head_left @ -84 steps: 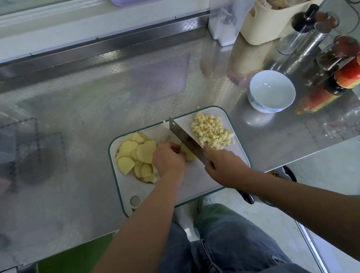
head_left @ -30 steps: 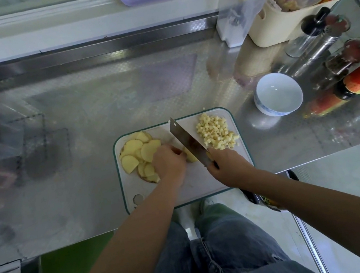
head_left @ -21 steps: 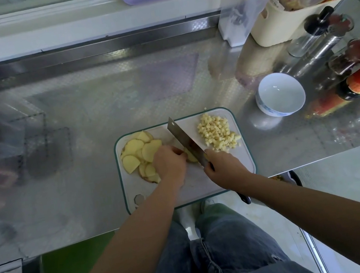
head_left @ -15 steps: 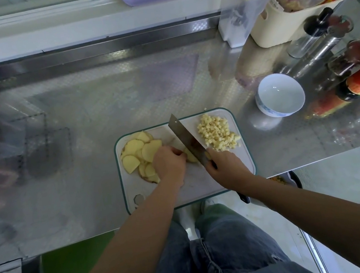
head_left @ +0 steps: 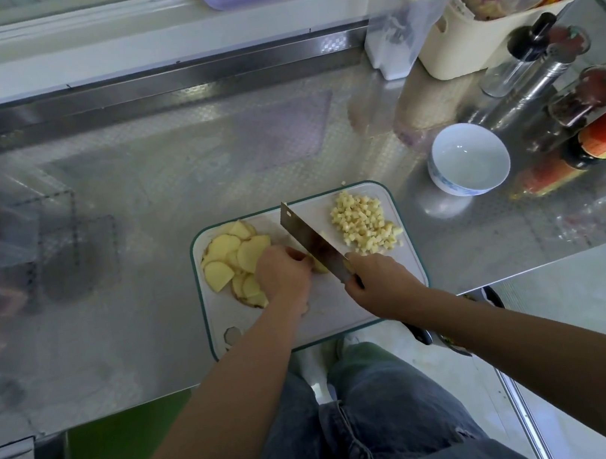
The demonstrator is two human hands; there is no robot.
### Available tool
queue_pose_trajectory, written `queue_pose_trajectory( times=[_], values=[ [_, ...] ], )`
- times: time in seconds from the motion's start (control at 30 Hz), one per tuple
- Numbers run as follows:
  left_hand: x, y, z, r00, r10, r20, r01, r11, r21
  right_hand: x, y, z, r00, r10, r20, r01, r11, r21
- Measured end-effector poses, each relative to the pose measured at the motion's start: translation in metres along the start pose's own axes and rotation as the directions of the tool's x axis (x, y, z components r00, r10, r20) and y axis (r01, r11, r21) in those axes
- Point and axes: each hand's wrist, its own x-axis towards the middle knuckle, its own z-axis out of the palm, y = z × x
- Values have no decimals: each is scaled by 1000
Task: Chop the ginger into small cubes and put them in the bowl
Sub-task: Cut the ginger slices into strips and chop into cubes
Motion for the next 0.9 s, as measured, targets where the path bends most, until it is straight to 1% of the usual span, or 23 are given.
queue_pose_trajectory(
  times=[0.4,0.57,0.63,0.77,0.9],
  values=[
    [-2,-1,-2,999,30,16,-30,1000,6,7,1,17,996,-13,-94,16,999,29],
    [-6,-5,-1,999,2,36,-2,1000,-13,2,5,6,989,-48,-141,58,996,65],
    [-6,-5,0,999,-6,38,6,1000,-16,-1,6,1,991,-67,-119,73,996,44],
    [-7,-2,0,999,-18,32,19,999,-30,-4,5,-1,997,-58,-43,58,998,-7],
    [-6,-2,1,999,-35,25,36,999,-34,-5,5,1,998,-51,-27,51,999,-9]
  ],
)
